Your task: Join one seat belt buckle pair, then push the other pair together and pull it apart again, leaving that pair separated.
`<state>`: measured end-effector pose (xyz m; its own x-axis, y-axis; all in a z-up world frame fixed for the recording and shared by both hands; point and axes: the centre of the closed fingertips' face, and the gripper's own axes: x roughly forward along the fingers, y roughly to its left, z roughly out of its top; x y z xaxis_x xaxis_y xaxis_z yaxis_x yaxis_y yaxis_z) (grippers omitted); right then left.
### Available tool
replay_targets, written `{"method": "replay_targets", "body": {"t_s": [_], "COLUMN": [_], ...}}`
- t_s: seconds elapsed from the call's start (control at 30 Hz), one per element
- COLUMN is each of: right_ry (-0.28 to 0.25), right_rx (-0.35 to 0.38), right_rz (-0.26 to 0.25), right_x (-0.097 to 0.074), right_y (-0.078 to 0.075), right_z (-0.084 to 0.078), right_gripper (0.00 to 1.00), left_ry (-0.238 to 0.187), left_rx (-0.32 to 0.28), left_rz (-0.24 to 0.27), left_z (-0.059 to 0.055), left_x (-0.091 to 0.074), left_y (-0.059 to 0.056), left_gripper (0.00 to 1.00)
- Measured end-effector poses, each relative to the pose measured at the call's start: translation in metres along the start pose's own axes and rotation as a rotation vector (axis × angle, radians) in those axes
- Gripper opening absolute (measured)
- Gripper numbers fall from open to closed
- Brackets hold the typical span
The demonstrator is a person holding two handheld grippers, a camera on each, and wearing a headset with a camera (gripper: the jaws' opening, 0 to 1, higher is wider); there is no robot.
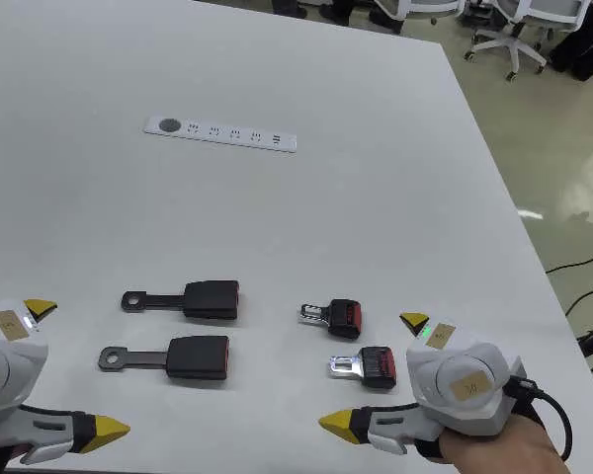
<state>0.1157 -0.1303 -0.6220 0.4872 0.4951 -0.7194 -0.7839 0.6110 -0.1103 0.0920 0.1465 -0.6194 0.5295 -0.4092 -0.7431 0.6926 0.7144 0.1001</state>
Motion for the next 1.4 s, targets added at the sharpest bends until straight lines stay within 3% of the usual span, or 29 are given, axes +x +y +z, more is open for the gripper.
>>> {"method": "replay_targets", "body": {"t_s": [0.13,0.47,0.73,1.4], "right_ry": [0.001,0.015,0.021,0.032], "right_rx": [0.002,0.003,0.001,-0.022], "right_rz": [0.009,0.004,0.012,0.0], "right_x": [0.001,0.005,0.005,0.004], "right_y": [0.007,-0.005,0.005,-0.003], "right_z": [0.005,0.003,0.004,0.003], "right_gripper": [1.0,0.99,0.98,0.97], "left_ry": [0.003,0.008,-0.002,0.004], "left_rx": [-0.003,-0.009,-0.006,0.006], "left_rz": [-0.002,-0.003,0.003,-0.004], "left_z": [0.0,-0.003,0.0,-0.002], "left_x": [0.002,0.002,0.001,0.003], "left_y": [-0.001,-0.001,0.001,0.001], "left_gripper": [1.0,1.0,1.0,1.0]}}
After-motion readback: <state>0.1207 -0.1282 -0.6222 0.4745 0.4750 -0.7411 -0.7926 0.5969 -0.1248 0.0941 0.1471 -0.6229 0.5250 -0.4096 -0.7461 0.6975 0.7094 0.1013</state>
